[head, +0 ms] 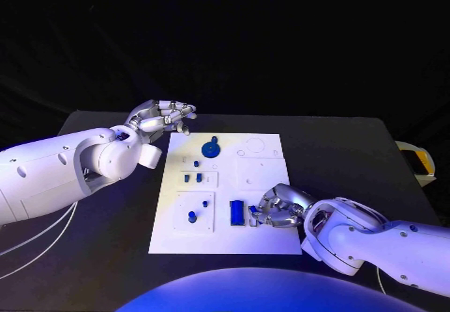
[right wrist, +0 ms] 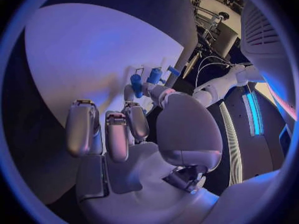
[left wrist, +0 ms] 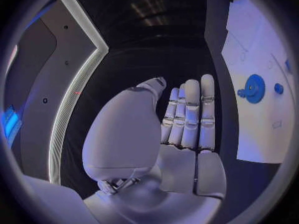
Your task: Assemble the parts on the task board
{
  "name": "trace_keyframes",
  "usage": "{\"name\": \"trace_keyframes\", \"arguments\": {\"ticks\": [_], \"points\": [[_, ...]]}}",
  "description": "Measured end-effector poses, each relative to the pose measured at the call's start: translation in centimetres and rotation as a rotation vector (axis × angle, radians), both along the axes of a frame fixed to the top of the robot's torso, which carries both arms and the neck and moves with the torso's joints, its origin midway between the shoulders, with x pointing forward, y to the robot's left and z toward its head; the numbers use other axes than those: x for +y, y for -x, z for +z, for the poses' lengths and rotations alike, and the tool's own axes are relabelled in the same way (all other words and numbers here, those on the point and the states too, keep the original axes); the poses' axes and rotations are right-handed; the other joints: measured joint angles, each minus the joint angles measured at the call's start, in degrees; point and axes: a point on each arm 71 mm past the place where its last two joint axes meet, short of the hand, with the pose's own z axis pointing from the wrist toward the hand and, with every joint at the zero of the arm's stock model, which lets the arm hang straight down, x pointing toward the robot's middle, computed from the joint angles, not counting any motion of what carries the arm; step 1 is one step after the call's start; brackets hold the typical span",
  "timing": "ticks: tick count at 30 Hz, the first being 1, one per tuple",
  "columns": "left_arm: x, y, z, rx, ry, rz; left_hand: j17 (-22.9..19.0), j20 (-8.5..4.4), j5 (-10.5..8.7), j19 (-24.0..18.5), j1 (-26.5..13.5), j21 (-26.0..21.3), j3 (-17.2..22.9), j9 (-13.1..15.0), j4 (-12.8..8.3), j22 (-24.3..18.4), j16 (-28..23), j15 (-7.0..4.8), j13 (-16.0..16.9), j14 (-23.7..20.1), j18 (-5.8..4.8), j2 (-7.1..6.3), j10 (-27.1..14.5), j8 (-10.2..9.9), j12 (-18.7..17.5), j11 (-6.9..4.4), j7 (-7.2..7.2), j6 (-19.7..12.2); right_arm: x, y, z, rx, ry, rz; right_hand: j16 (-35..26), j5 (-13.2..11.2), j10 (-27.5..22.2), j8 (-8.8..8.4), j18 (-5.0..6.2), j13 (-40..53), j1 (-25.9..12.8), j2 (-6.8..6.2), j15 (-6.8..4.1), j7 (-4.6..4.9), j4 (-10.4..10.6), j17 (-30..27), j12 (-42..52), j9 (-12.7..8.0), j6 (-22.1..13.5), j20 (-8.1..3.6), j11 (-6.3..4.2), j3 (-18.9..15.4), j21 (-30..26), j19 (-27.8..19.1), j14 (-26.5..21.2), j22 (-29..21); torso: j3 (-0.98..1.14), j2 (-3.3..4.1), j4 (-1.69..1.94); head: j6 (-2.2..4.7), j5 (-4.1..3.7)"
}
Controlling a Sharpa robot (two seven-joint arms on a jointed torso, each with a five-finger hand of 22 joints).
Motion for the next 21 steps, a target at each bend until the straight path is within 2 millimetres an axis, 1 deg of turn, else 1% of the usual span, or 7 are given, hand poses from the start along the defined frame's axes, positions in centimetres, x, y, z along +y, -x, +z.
{"name": "trace_keyframes", "arguments": {"ticks": [2,9,11,13,14,18,21], "points": [[0.02,0.01,0.00,0.000,0.000,0.000,0.00,0.00,0.00,0.00,0.00,0.00,0.00,0.00,0.00,0.00,0.00,0.00,0.00,0.00,-0.01,0.00,0.00,0.00,0.00,0.00,0.00,0.00,0.01,0.00,-0.12,0.008,0.002,-0.001,0.00,0.00,0.00,-0.30,0.00,0.00,-0.61,0.02,0.00,0.00,-0.92,0.00,0.22,-0.23,0.00,0.00,0.00,0.92,0.00,0.00,0.00,0.00,-0.01,0.00,0.00,0.00,0.01],[0.05,0.03,0.01,0.000,0.000,0.000,0.05,0.00,0.00,0.00,0.00,0.00,0.00,0.00,0.00,0.00,0.00,0.00,0.00,0.00,0.00,0.00,0.00,0.00,0.00,0.00,0.00,0.00,0.02,-0.02,-0.33,0.021,0.005,-0.004,0.00,-0.07,0.00,-0.68,0.00,-0.01,-1.95,0.00,0.00,0.20,-1.69,0.00,0.22,-0.39,0.24,0.00,0.00,1.05,0.00,0.00,0.00,0.00,-0.03,0.00,-0.02,0.00,0.01],[0.05,0.03,0.01,0.000,0.000,0.000,0.05,0.00,0.00,0.00,0.00,0.00,0.00,0.00,0.00,0.00,0.00,0.00,0.00,0.00,0.00,0.00,0.00,0.00,0.00,0.00,0.00,0.00,0.06,-0.04,-0.33,0.022,0.005,-0.005,0.00,-0.72,0.00,-0.68,0.00,-0.01,-2.16,0.21,0.00,0.15,-1.76,0.00,0.22,-0.47,0.30,0.00,0.00,0.91,0.00,0.00,0.00,-0.01,-0.03,0.00,-0.01,0.00,0.01],[0.06,0.03,0.01,0.000,0.000,0.000,0.05,0.00,0.00,0.00,0.00,0.00,0.00,0.00,0.00,0.00,0.00,0.00,0.00,0.00,0.00,0.00,0.00,0.00,0.00,0.00,0.00,0.00,0.12,-0.05,-0.33,0.022,0.005,-0.005,0.00,-1.16,0.00,-0.68,0.00,-0.01,-2.58,0.19,0.00,0.05,-1.35,0.00,0.22,-0.55,0.41,0.00,0.00,0.37,0.00,0.00,0.00,-0.01,-0.03,0.00,-0.01,0.00,0.01],[0.06,0.03,0.01,0.000,0.000,0.000,0.05,0.00,0.00,0.00,0.00,0.00,0.00,0.00,0.00,0.00,0.00,0.00,-0.01,0.00,0.00,0.00,0.00,0.00,0.00,0.00,0.00,0.00,0.16,-0.05,-0.33,0.022,0.004,-0.004,0.00,-1.39,0.00,-0.81,0.00,-0.01,-2.69,0.29,0.00,-0.44,-0.96,0.00,0.22,-0.68,0.90,0.00,0.00,-0.03,0.00,0.00,0.00,-0.01,-0.03,0.01,-0.01,0.00,0.01],[0.09,0.04,0.01,0.000,0.000,0.001,0.04,0.00,0.00,0.00,0.00,0.00,0.00,0.00,0.00,0.00,0.00,0.00,-0.01,0.00,0.00,0.00,0.00,0.00,0.00,0.00,0.00,0.00,0.21,-0.08,-0.36,0.023,0.006,-0.006,0.00,-1.93,0.00,-1.02,0.00,-0.01,-3.63,0.56,0.00,-0.86,0.09,0.00,0.22,-0.74,1.73,0.00,0.00,-1.19,0.00,0.00,0.00,-0.01,-0.02,0.00,-0.01,0.00,-0.01],[0.09,0.04,0.02,0.000,0.000,0.001,0.04,0.00,0.00,0.00,0.00,-0.06,0.00,0.00,0.00,0.00,0.00,0.00,0.01,0.00,-0.01,0.00,0.00,0.00,0.00,0.00,0.00,0.00,0.17,-0.10,-0.41,0.024,0.008,-0.008,0.00,-2.51,0.00,-1.34,0.00,-0.02,-4.89,0.06,0.00,-1.15,1.48,0.00,0.30,-0.92,2.45,0.00,0.00,-2.59,0.00,0.00,0.00,-0.01,-0.02,-0.01,-0.01,0.00,-0.04]]}}
